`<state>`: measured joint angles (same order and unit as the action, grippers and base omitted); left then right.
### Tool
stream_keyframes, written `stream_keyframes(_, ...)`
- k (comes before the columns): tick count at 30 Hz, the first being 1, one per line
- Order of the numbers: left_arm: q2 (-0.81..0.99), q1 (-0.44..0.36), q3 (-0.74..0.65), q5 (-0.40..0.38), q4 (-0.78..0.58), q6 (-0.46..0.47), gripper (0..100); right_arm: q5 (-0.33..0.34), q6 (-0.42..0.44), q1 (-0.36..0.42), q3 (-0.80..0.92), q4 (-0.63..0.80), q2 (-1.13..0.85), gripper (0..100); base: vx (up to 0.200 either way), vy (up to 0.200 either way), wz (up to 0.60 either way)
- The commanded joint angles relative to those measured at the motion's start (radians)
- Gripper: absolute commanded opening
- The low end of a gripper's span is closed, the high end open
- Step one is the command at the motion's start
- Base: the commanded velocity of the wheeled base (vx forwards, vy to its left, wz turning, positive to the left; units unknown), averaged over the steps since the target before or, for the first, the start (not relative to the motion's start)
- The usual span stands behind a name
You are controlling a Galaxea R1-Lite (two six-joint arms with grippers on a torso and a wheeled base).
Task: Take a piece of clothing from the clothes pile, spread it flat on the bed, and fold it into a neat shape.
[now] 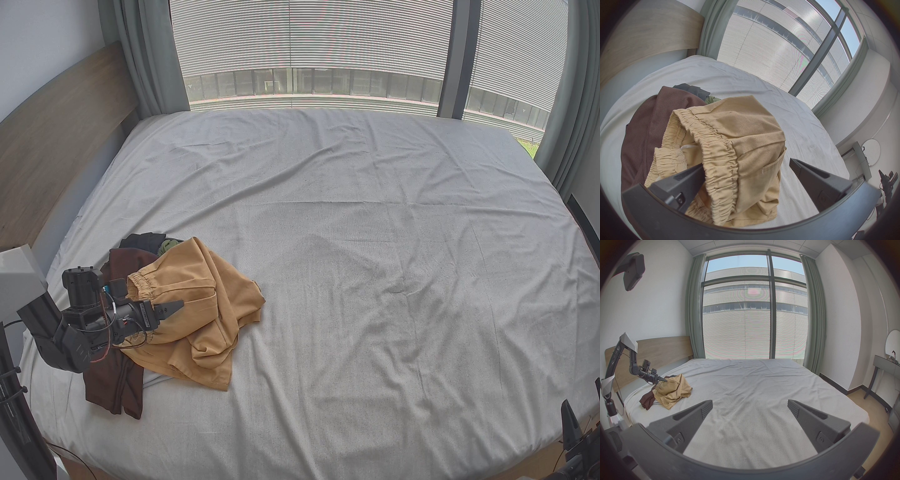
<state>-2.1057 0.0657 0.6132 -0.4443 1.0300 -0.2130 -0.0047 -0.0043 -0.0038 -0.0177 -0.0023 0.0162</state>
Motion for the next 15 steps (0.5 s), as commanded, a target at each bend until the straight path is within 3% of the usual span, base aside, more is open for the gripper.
stream_keyframes(1,-0.013,-0.001,0.005,0.001,0.018,-0.011,100,0.0,0.0,-0.001,0.018,-0.001,-0.016,100,0.0,0.0,0.0)
stream_keyframes(6,-0.013,-0.009,0.013,0.002,0.058,-0.048,100,0.0,0.0,-0.001,0.018,-0.001,-0.016,100,0.0,0.0,0.0)
stream_keyframes(7,-0.013,-0.009,0.014,0.002,0.062,-0.052,0,0.0,0.0,-0.001,0.018,-0.001,-0.016,100,0.0,0.0,0.0)
stream_keyframes(15,-0.013,-0.009,0.003,-0.004,0.068,-0.054,0,0.0,0.0,-0.001,0.018,-0.001,-0.016,100,0.0,0.0,0.0)
